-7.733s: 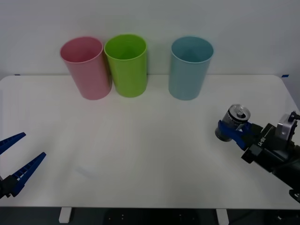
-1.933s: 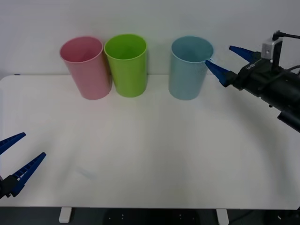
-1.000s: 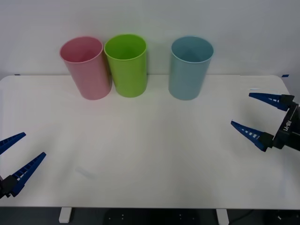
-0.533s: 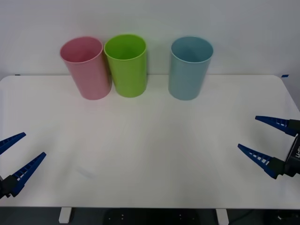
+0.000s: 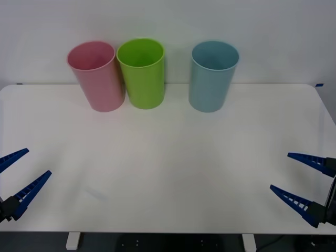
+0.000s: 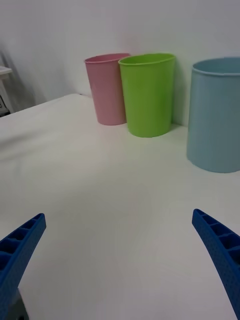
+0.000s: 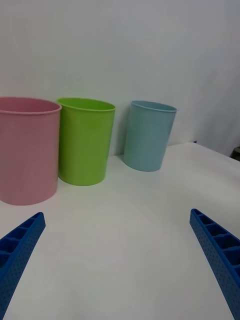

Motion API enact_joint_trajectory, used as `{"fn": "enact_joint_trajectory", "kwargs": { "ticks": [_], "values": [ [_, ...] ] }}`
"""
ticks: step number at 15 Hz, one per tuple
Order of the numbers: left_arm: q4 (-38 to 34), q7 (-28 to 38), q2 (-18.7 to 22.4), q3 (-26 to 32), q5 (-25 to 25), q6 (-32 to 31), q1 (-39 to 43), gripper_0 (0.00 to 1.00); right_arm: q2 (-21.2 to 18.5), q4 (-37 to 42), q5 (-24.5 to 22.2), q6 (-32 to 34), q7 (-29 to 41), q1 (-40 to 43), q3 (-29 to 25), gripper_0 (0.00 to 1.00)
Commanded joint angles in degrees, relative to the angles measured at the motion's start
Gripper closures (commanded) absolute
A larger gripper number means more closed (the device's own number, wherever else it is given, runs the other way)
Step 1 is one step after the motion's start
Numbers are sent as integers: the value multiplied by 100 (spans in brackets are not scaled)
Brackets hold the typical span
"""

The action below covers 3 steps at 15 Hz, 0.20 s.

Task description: Grasp the object on the table and drop it into the matching bin: aluminum can to the light blue bin, PET bottle to the pink bin.

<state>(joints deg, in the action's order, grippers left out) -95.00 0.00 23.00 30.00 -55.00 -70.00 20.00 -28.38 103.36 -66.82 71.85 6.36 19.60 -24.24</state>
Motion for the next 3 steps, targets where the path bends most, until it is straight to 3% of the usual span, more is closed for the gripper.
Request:
{"fn": "enact_joint_trajectory", "kwargs": {
  "ticks": [1, 3],
  "values": [
    [0, 0, 0, 0, 0, 0, 0, 0, 0, -1, 11, 13, 6, 44, 7, 0],
    [0, 0, 0, 0, 0, 0, 0, 0, 0, -1, 11, 13, 6, 44, 7, 0]
  ]
}}
